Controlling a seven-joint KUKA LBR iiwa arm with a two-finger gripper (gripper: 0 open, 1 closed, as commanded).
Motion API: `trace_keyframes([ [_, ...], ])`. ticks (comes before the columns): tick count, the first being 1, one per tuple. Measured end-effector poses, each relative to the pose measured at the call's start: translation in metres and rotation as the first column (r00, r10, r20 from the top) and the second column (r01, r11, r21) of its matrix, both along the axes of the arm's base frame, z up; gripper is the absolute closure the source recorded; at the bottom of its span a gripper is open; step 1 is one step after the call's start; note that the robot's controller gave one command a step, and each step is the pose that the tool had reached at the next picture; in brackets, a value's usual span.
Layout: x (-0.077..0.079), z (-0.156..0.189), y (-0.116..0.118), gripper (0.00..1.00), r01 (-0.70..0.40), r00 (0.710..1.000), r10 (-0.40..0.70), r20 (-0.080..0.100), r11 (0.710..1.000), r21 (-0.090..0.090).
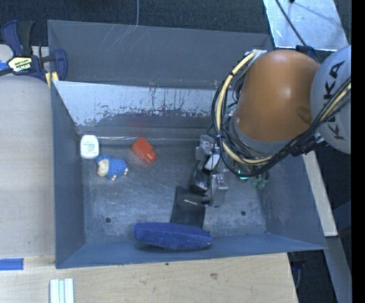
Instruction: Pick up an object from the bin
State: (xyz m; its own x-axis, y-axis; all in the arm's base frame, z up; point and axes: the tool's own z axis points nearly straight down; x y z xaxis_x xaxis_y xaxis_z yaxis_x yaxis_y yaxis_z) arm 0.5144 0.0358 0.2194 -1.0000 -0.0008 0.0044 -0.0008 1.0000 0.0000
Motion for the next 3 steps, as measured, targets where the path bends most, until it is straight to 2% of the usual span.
trace_keyframes([
  [1,0.055,-0.131,-0.057,0.00,-0.175,0.984,0.175,0.006,0.985,0.002],
  [2,0.057,-0.127,-0.057,1.00,-0.173,0.985,0.173,0.015,0.985,0.001],
  [3,0.033,0.059,-0.033,1.00,-0.179,0.984,0.179,0.008,0.984,0.000],
])
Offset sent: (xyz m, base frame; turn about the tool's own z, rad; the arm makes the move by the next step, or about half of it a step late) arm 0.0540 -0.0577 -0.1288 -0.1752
